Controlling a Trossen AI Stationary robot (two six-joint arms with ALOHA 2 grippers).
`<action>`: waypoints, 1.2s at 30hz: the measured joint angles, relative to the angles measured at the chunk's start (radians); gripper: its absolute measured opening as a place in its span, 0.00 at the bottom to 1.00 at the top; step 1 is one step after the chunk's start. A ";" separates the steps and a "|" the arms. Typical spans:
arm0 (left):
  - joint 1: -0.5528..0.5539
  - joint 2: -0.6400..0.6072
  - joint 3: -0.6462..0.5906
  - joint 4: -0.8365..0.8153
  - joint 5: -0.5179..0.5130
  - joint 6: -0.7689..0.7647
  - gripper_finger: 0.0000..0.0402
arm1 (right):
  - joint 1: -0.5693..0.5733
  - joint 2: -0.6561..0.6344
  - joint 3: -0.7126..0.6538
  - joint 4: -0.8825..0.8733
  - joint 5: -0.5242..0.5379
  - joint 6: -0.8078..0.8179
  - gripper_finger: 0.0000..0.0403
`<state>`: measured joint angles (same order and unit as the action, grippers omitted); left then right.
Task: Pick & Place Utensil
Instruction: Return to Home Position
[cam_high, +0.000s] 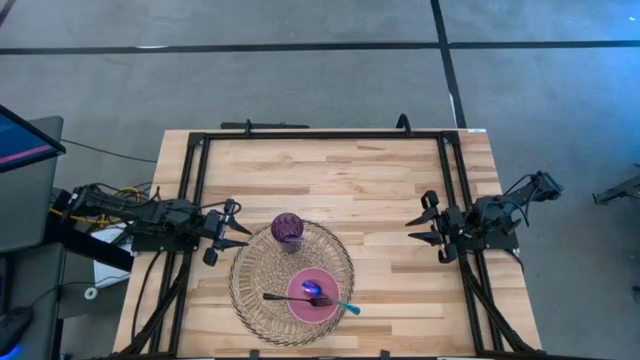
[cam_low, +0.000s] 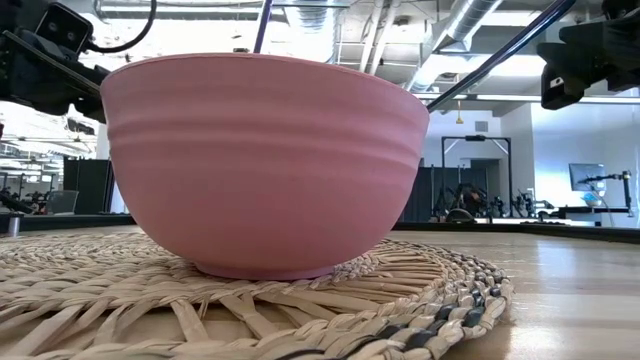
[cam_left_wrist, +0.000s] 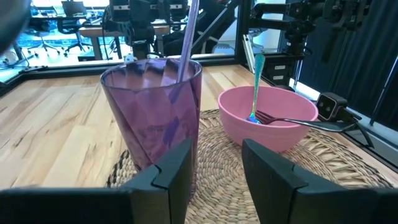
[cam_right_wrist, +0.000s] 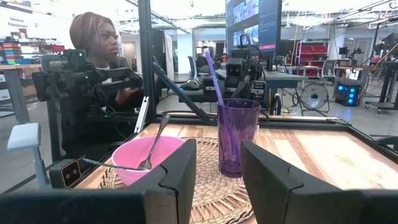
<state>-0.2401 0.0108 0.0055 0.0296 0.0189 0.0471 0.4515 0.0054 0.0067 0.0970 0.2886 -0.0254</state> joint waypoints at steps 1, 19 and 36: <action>0.000 0.004 0.000 0.000 0.000 0.000 0.35 | 0.000 0.000 0.000 0.000 0.000 0.000 0.29; 0.000 0.035 0.000 0.004 0.000 0.000 0.35 | 0.000 0.000 0.000 0.000 0.000 0.000 0.29; -0.022 0.006 0.000 0.016 0.001 0.000 0.35 | 0.000 0.000 0.000 0.000 0.000 0.000 0.29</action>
<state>-0.2625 0.0172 0.0055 0.0452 0.0194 0.0471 0.4513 0.0051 0.0068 0.0971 0.2886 -0.0256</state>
